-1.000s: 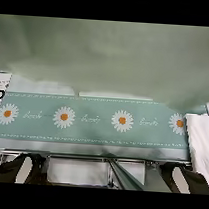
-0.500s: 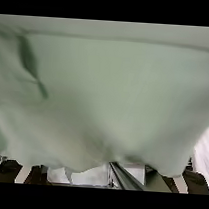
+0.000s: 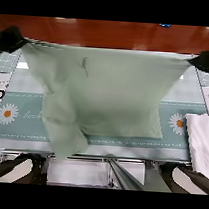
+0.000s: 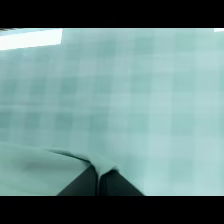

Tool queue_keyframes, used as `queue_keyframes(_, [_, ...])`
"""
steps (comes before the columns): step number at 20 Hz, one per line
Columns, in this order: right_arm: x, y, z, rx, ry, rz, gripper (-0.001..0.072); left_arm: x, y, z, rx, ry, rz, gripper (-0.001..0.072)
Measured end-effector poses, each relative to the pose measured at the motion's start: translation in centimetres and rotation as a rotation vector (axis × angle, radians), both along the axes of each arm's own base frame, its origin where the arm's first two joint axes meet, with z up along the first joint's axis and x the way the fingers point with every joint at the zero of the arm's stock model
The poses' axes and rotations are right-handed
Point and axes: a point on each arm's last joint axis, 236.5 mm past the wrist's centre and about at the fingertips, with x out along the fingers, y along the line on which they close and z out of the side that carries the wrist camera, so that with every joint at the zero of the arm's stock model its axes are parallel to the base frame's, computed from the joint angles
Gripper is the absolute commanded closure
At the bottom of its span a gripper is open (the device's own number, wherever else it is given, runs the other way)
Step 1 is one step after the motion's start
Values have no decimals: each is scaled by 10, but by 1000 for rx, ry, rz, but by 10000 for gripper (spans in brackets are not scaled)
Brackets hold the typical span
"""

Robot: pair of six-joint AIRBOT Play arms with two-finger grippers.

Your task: Fold the shirts.

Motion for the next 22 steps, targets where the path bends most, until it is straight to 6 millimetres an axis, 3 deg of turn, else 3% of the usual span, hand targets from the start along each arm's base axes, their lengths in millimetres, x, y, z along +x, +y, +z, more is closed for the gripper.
queue_keyframes(4, [87,1,-73,45,73,-21,689,80,6,-77,-115,87,42,691])
queue_keyframes(7, [132,1,-105,77,113,-36,689,111,3,-118,-167,142,38,691])
queue_keyframes(9, [145,2,-121,92,142,-35,689,117,-3,-139,-188,189,19,691])
queue_keyframes(11, [148,5,-134,105,183,-25,689,116,-6,-152,-193,228,-11,691])
queue_keyframes(14, [135,6,-149,115,270,7,690,95,-4,-167,-189,317,-88,691])
queue_keyframes(18, [102,8,-169,124,404,88,689,45,-2,-190,-205,491,-225,691])
queue_keyframes(22, [67,15,-198,151,544,131,689,0,-14,-217,-246,642,-308,691])
